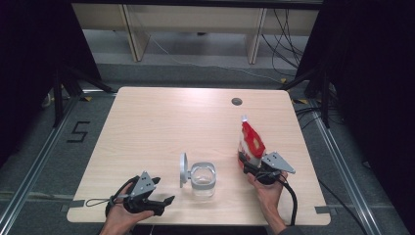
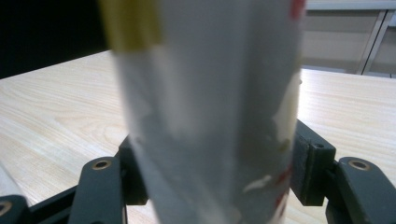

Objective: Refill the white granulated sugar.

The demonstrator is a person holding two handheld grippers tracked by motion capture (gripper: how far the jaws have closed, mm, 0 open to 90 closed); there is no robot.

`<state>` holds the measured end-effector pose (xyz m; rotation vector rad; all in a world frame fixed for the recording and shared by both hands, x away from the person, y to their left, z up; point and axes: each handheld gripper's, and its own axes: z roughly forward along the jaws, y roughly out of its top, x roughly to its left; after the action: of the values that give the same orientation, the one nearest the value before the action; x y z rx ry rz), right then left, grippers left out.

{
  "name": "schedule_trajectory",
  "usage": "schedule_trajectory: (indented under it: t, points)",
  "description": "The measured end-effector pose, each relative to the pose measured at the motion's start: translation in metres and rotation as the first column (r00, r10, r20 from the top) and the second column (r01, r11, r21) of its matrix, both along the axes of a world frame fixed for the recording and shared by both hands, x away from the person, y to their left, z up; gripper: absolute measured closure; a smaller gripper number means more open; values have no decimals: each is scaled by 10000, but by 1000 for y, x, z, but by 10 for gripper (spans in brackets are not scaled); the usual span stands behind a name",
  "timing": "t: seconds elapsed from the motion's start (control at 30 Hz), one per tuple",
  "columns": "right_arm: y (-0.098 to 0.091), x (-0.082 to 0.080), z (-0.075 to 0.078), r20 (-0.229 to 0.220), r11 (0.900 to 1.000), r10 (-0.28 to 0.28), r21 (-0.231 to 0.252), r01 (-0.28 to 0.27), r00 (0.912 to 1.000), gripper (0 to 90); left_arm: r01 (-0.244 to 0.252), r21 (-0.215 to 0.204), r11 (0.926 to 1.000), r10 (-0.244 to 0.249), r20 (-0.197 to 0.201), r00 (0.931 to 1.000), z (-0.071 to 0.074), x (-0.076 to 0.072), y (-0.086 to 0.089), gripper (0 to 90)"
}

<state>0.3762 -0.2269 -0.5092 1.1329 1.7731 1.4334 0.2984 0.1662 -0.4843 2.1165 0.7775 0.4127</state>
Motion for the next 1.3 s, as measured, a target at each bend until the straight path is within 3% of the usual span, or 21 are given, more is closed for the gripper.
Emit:
schedule_trajectory:
  t: [0.17,0.3,0.37,0.4,0.53,0.57,0.63,0.67,0.7,0.73,0.83,0.87,0.93,1.0,1.03,1.07,1.1,1.17,1.2,1.27,1.3]
  points:
    - [-1,5,-2,563,9996,84,-273,-69,9984,383,-146,-106,9998,145,-135,9998,-1,-1,-1,211]
    - [2,3,-3,258,9998,-139,-123,142,9996,382,-165,-108,9998,163,-136,9998,-1,-1,-1,211]
    - [3,4,-5,449,10000,-95,25,94,9989,386,-168,-101,9998,167,-131,9998,-1,-1,-1,211]
    - [2,5,-3,417,9997,-164,-160,171,9990,396,-171,-104,9998,170,-131,9998,-1,-1,-1,211]
    - [2,4,-2,296,9997,-239,-61,241,9993,415,-164,-97,9998,163,-129,9998,-1,-1,-1,211]
    - [2,5,-2,505,9997,-253,42,252,9984,423,-163,-95,9998,162,-130,9998,-1,-1,-1,211]
    - [2,2,0,52,9992,-404,-33,404,9992,439,-168,-94,9998,167,-129,9998,-1,-1,-1,211]
    - [1,3,1,33,9995,-322,-36,323,9995,445,-173,-91,9998,172,-118,9998,-1,-1,-1,211]
    - [-1,5,2,336,9994,-303,-153,309,9990,450,-183,-150,9997,181,-131,9997,-1,-2,-1,211]
    - [-3,5,3,50,9996,-251,-106,251,9997,454,-109,-290,9995,104,-183,9998,-1,-2,-2,211]
    - [-6,5,6,-15,9995,-301,-39,301,9995,458,-67,-108,9999,67,-22,10000,0,0,1,211]
    - [-9,7,7,87,9998,6,-192,-4,10000,459,-184,-179,9997,182,-119,9998,0,0,0,211]
    - [-10,4,9,-167,9999,-67,-118,65,9998,461,-217,-346,9992,212,-137,9997,-1,-1,-1,211]
    - [-10,4,10,-77,9998,44,-205,-46,10000,463,-220,-318,9993,215,-160,9996,0,-1,0,211]
    - [-10,0,12,-246,10000,-29,50,30,9997,464,-193,-339,9992,187,-151,9997,0,-1,0,211]
    - [-10,0,13,44,9996,264,86,-264,9996,464,-92,-232,9997,92,-11,10000,0,0,1,211]
    - [-9,-3,18,81,9997,175,-189,-174,9998,465,-62,-201,9998,61,-22,10000,1,0,1,211]
    - [-11,-6,25,330,9980,534,-363,-522,9980,465,-256,-369,9990,250,-157,9996,0,-1,0,211]
    - [-11,-14,33,480,9980,602,158,-610,9970,466,-176,-372,9992,172,-89,9998,0,0,1,211]
    - [-12,-17,37,578,9980,612,109,-619,9965,466,-174,-270,9995,172,-94,9998,0,0,1,211]
    - [-15,-22,44,1258,9959,781,-543,-717,9890,466,-119,-256,9996,117,-63,9999,0,0,2,211]
